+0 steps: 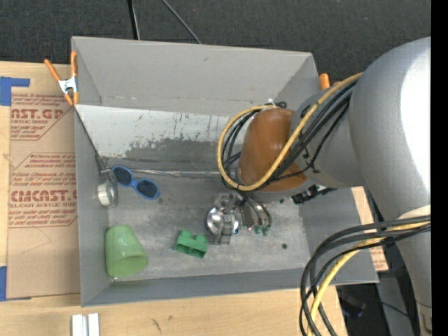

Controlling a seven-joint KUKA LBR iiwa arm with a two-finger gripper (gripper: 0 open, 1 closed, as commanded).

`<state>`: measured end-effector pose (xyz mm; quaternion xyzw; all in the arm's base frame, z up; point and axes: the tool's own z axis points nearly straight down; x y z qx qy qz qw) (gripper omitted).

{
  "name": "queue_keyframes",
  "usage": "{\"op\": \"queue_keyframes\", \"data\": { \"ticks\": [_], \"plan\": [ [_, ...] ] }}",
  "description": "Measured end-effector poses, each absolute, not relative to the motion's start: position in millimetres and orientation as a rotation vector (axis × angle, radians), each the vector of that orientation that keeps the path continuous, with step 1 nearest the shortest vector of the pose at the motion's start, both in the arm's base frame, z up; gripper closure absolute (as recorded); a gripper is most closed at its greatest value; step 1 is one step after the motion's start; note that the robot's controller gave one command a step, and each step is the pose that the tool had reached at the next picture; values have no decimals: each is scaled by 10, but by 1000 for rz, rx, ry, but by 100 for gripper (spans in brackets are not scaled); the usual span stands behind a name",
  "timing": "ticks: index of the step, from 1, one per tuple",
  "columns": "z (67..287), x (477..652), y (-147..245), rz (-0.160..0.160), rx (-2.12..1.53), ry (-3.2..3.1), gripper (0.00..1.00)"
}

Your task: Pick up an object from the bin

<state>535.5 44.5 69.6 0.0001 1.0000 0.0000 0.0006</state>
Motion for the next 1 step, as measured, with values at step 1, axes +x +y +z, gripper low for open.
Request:
{"op": "queue_keyframes", "data": {
  "ticks": [1],
  "plan": [
    [1885,5495,371,1,-37,3131,100]
  ]
}}
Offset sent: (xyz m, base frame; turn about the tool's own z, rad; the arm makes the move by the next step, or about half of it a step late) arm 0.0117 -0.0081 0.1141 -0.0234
